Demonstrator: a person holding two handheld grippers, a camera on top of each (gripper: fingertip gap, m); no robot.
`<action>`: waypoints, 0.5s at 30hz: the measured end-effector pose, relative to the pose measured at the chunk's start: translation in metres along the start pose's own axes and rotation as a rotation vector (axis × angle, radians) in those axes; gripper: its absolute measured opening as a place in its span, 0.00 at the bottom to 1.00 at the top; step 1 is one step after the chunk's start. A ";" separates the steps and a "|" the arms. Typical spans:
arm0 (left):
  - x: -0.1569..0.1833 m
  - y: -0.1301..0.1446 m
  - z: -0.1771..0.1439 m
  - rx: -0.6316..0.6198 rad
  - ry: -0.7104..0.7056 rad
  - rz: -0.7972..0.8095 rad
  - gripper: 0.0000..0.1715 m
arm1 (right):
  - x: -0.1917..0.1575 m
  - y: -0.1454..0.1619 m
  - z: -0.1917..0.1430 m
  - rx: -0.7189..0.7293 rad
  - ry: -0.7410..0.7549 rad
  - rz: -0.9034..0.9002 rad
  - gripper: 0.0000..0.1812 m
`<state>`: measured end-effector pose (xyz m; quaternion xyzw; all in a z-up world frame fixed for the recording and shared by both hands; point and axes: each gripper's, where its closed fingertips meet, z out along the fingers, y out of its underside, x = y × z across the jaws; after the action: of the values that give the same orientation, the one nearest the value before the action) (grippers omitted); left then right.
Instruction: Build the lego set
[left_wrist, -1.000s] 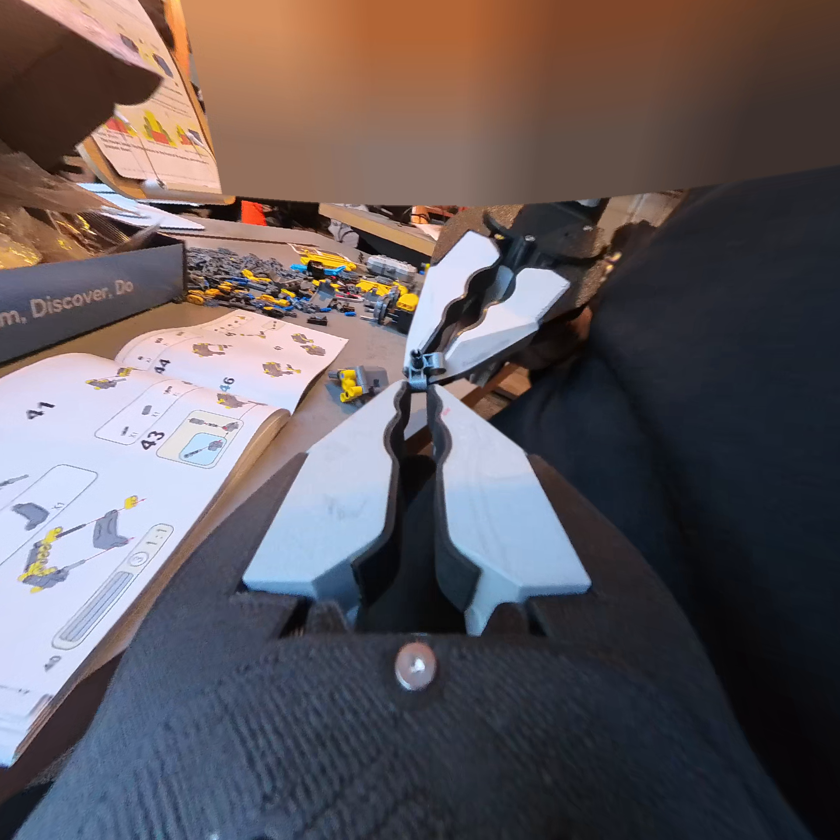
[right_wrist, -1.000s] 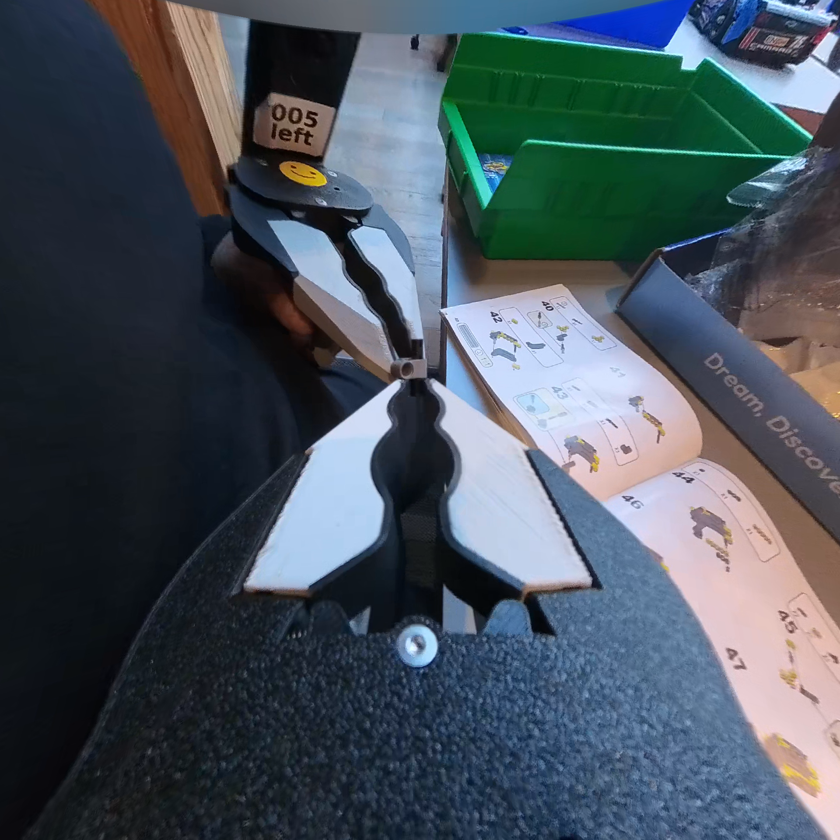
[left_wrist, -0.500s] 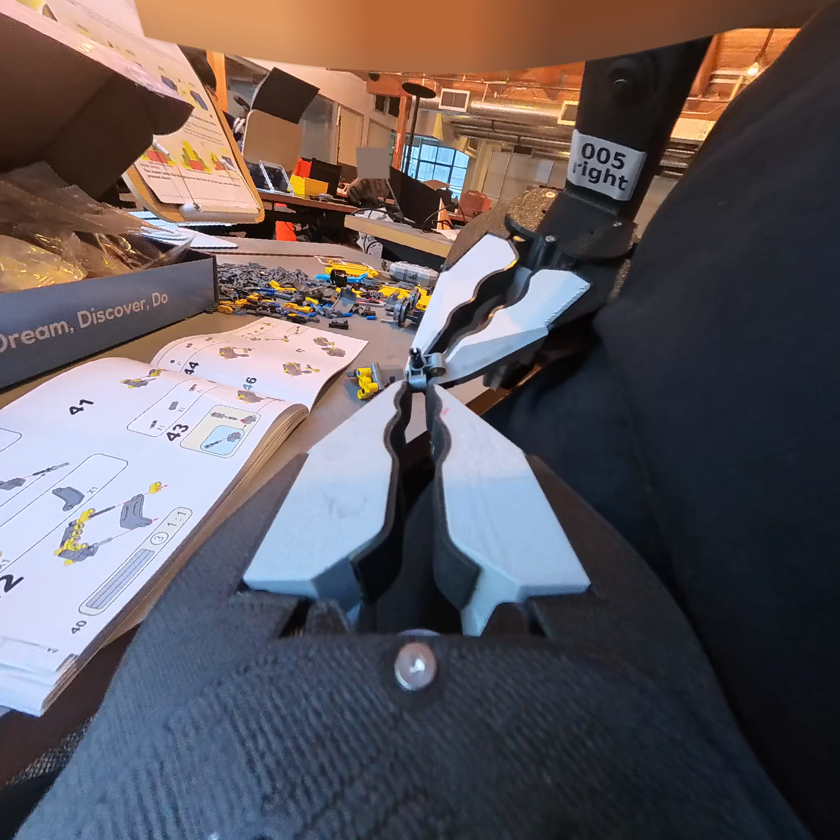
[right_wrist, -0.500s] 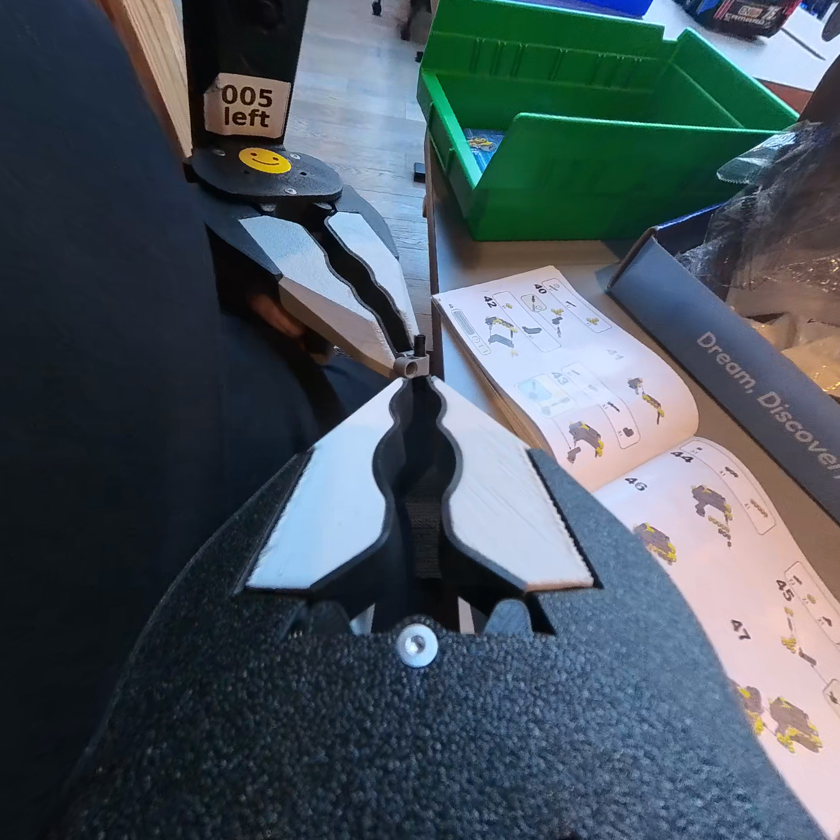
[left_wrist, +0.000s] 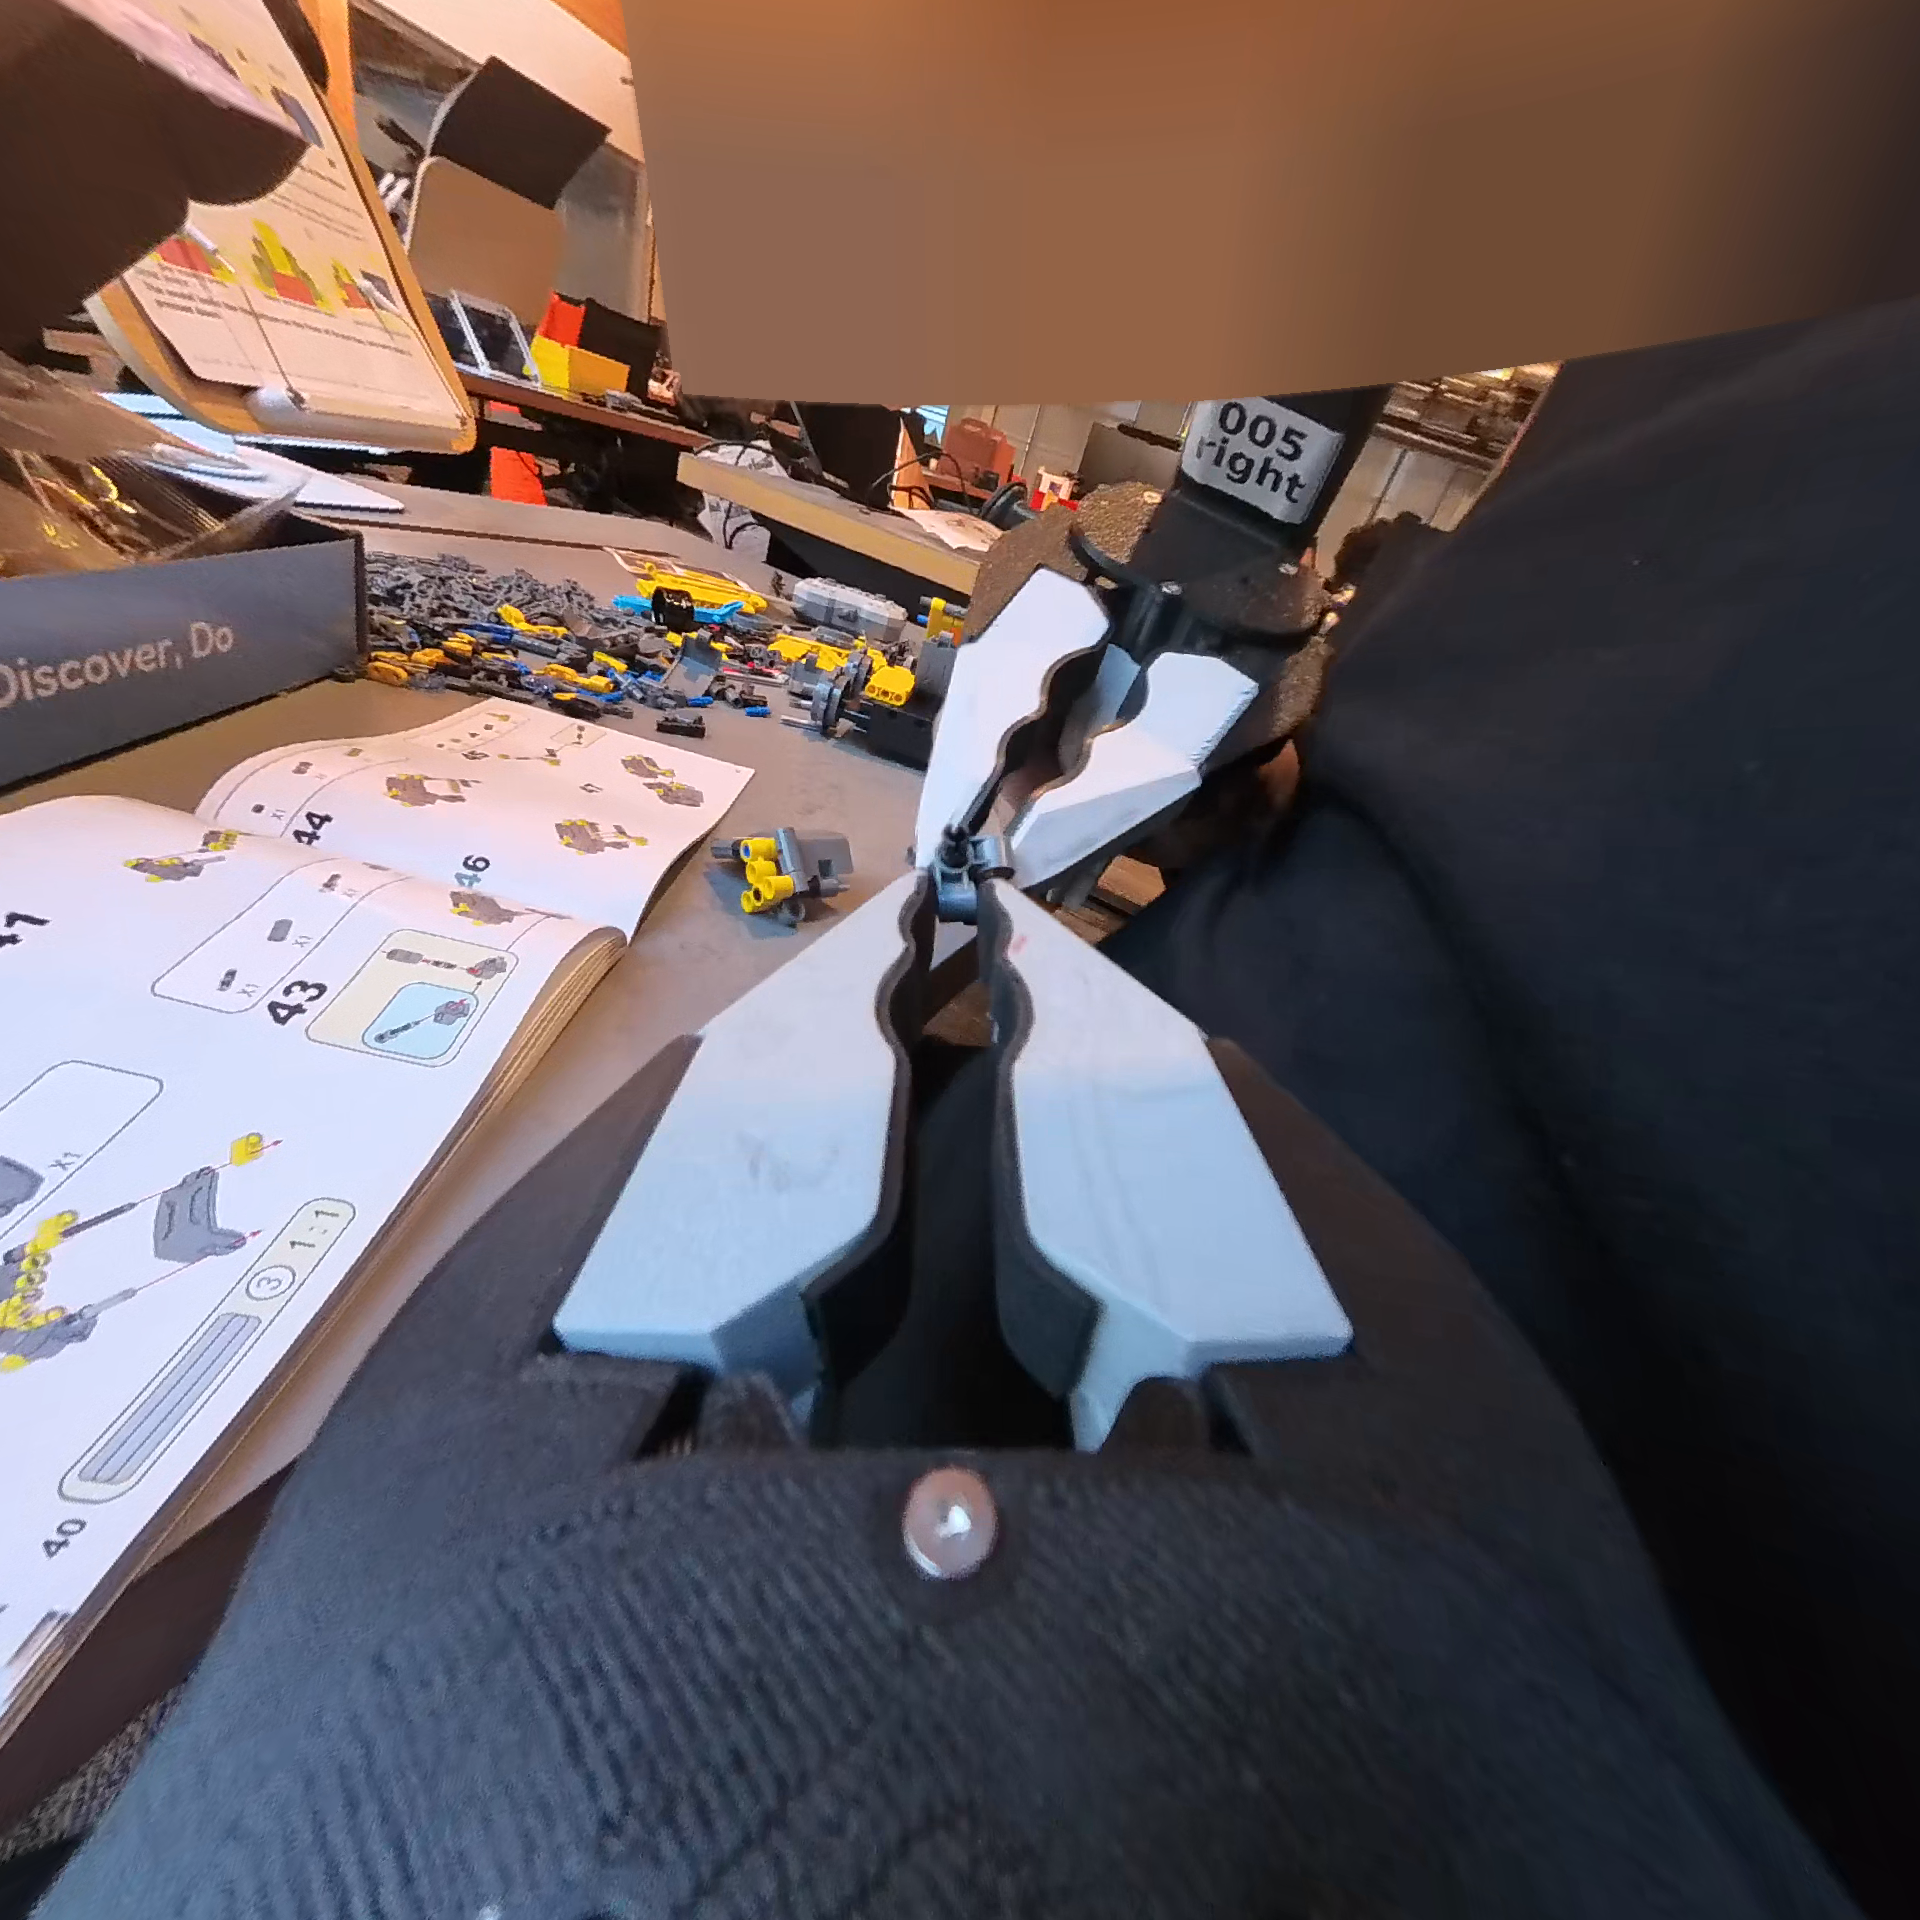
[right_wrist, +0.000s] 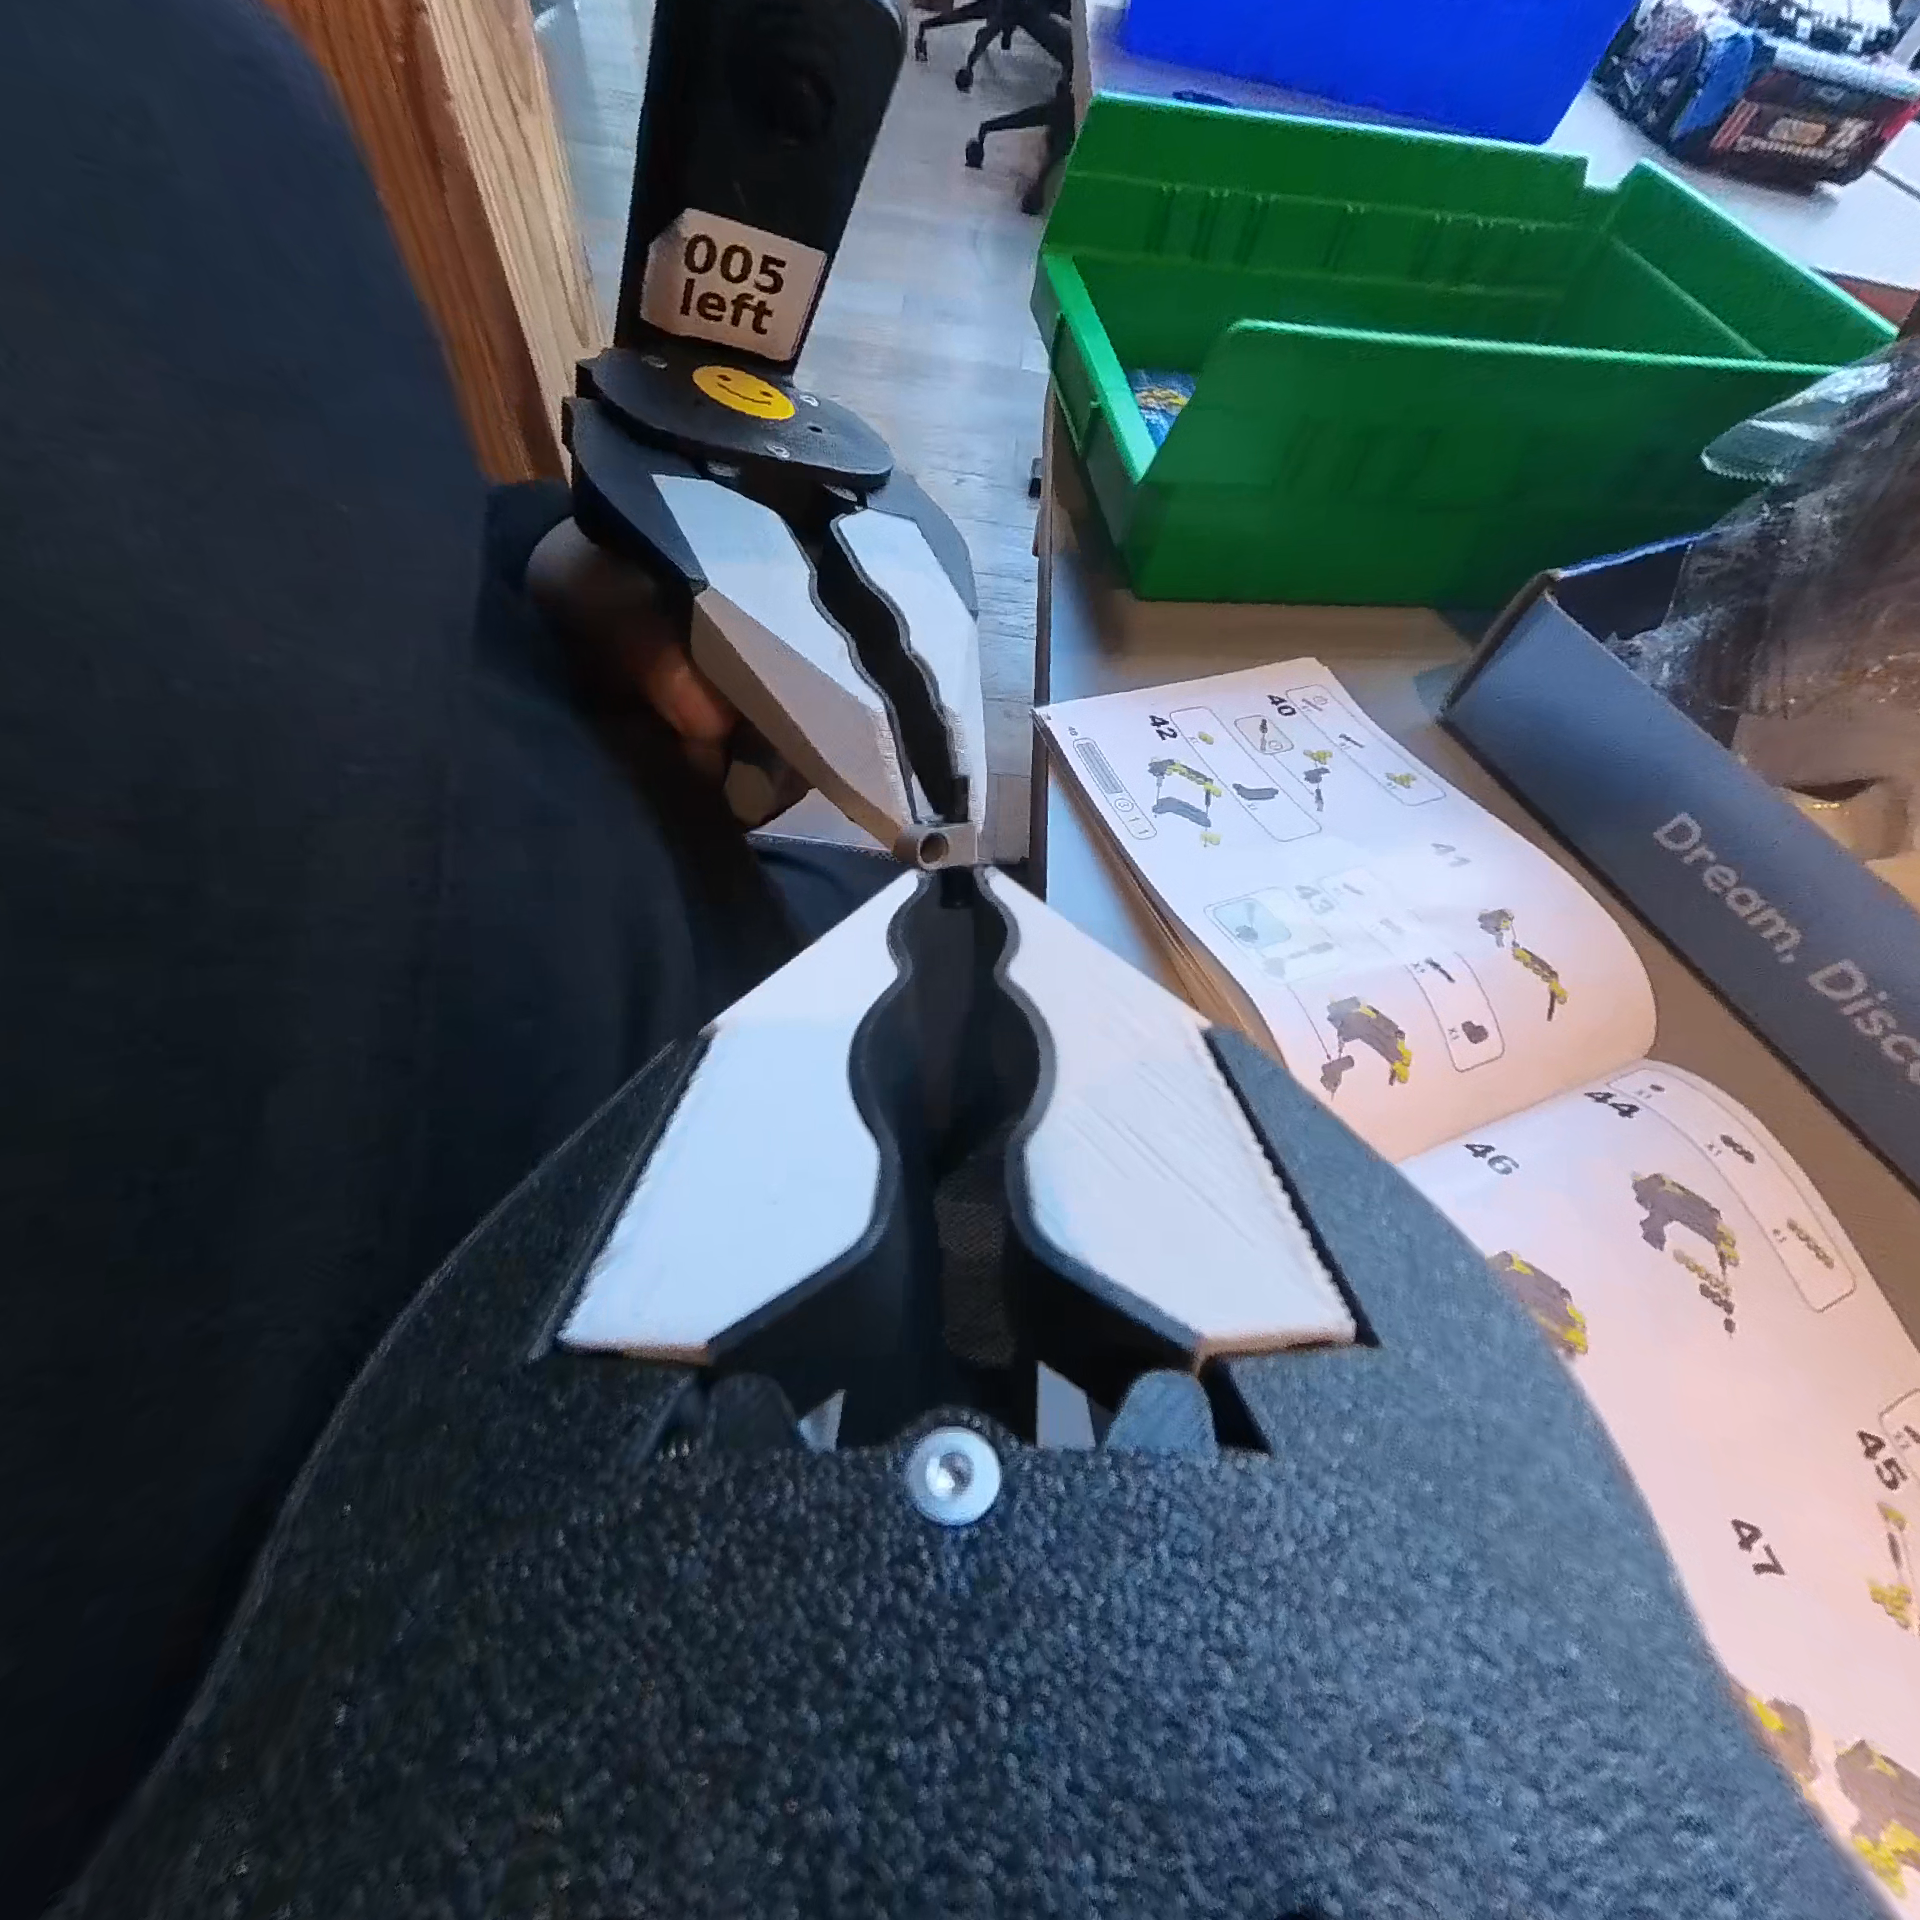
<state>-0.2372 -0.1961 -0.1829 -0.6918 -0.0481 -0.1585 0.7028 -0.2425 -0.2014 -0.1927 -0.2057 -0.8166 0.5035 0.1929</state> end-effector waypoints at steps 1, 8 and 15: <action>0.001 -0.001 0.000 0.003 0.000 0.009 0.04 | 0.000 -0.001 -0.001 0.005 -0.001 -0.011 0.03; -0.007 -0.005 0.000 -0.094 -0.217 0.414 0.03 | 0.010 -0.001 -0.008 0.051 -0.005 0.284 0.09; -0.016 -0.010 0.002 -0.122 -0.300 0.543 0.03 | 0.007 -0.010 -0.010 0.201 -0.167 0.700 0.13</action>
<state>-0.2548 -0.1918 -0.1783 -0.7358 0.0449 0.1362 0.6618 -0.2448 -0.1949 -0.1786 -0.4106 -0.6564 0.6316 -0.0390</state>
